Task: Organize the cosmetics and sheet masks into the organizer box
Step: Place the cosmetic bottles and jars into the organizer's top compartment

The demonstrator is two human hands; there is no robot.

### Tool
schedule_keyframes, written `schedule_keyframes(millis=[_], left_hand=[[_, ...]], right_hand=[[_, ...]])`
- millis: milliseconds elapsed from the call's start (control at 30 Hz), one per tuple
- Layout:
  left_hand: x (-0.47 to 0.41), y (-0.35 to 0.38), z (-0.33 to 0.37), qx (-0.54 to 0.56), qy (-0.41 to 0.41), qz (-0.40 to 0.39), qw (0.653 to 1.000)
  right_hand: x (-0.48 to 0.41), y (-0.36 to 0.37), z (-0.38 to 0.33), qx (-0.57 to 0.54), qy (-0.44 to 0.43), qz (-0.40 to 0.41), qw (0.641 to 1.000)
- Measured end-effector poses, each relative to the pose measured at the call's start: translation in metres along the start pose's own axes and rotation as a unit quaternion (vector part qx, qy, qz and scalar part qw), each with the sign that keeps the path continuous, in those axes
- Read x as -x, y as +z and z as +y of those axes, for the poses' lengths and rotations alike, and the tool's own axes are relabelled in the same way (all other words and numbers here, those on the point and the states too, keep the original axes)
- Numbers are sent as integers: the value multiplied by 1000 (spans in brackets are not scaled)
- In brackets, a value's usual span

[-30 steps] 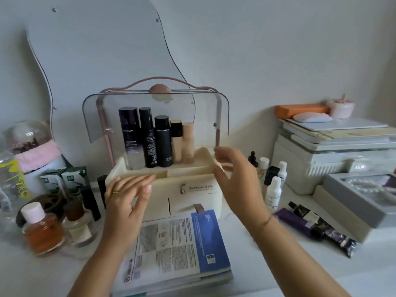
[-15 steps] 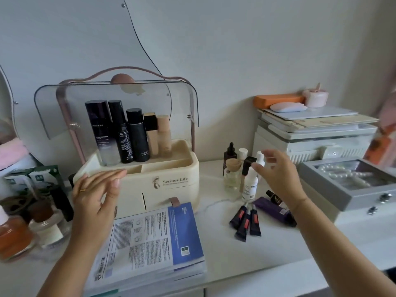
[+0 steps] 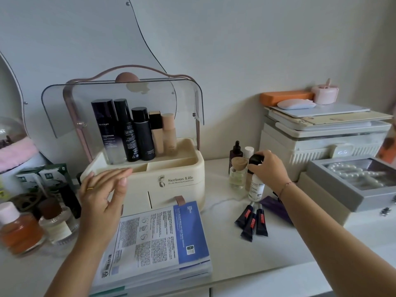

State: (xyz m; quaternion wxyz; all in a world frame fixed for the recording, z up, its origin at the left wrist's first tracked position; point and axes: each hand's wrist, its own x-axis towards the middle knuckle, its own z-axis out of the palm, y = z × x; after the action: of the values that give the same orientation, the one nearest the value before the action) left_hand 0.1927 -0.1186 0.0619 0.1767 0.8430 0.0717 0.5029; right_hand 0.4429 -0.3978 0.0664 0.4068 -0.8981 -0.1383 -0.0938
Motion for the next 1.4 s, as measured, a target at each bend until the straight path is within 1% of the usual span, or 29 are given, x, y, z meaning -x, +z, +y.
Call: schedule_keyframes(millis=[167,333,600,667,800,933,1033,1133,1300,1400], left_hand=[[0,0,-1,-3,-3,-4,1000],[0,1,-2,3,3,-4,1000],[1,1,-3,10,-2,1,1000],[1,0,-3,8,-2,-1,1000],[1,0,-3,15,-1,0,1000],[2,0,-2,29,-4,7,1000],[2,0,-2,38,-13,8,999],[1,0,-2,37,-11,2,999],[2,-3,-1,32,-18,-9,999],[2,-4,-1,36,-17,-9,999]], right_hand=[[0,-3,3,-6,-12,21,1000],[0,-16,-9,-28,-34,66,997],[28,-46,-61,-83,-108,156,978],[41,-54,-78,-108,-129,166,972],[74,-66,-116,-185,-183,144,955],[104,-58,-156,-234,-273,71,930],[102,-30,-184,-197,-321,11,926],[77,3,-203,-96,-324,-22,941],[31,41,-209,33,-274,-36,960],[13,56,-209,85,-229,-72,967]])
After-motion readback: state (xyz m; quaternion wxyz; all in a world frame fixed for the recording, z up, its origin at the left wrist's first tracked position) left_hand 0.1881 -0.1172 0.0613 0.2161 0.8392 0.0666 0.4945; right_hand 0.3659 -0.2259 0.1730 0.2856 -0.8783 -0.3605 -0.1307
